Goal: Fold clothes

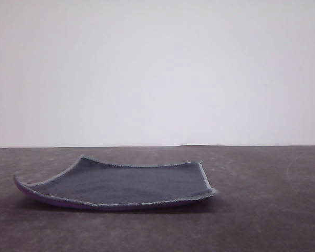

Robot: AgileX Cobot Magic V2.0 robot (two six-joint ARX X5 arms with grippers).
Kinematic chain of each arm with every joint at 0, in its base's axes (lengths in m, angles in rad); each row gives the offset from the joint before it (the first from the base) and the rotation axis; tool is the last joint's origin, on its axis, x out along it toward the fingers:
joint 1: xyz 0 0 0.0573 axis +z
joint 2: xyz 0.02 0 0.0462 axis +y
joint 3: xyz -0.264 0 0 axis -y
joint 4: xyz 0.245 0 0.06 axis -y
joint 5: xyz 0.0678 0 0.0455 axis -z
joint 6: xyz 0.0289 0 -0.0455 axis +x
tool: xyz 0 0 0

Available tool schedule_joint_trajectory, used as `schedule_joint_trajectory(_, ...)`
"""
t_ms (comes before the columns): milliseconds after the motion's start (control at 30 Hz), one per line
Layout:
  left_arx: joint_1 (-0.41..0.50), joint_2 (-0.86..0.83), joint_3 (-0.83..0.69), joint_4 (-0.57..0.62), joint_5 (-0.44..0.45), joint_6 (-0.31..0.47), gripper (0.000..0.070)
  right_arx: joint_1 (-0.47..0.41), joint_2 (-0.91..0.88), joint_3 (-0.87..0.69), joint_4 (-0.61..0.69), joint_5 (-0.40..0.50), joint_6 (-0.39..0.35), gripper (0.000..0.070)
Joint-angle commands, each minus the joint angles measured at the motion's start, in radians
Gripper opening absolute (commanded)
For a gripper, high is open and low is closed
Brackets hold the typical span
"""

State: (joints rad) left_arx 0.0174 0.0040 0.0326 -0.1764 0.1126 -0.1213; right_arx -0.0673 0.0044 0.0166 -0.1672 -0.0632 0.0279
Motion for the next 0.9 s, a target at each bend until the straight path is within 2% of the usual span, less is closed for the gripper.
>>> schedule_joint_trajectory(0,0.0,-0.001,-0.014,-0.002,0.024,-0.012,0.0,-0.001,-0.001,-0.001,0.011,-0.026,0.059,0.0006)
schedule_joint_trajectory(200,0.0,0.031,0.083,-0.009,0.025,-0.097,0.0003,0.0,0.026,0.075,-0.001,-0.044,0.147,0.0005)
schedule_joint_trajectory(300,0.0,0.092,0.179,-0.027,0.006,-0.102,0.0003,0.0,0.094,0.171,-0.039,-0.045,0.159,0.0005)
schedule_joint_trajectory(400,0.0,0.198,0.278,-0.05,-0.008,-0.096,0.0003,0.0,0.203,0.275,-0.052,-0.05,0.212,0.0004)
schedule_joint_trajectory(600,-0.001,0.482,0.497,-0.104,0.008,-0.13,0.0003,0.0,0.476,0.511,-0.088,-0.133,0.218,0.0004)
schedule_joint_trajectory(867,-0.006,0.88,0.76,-0.148,0.124,-0.042,0.0,0.003,0.869,0.766,-0.179,-0.341,0.157,0.0005)
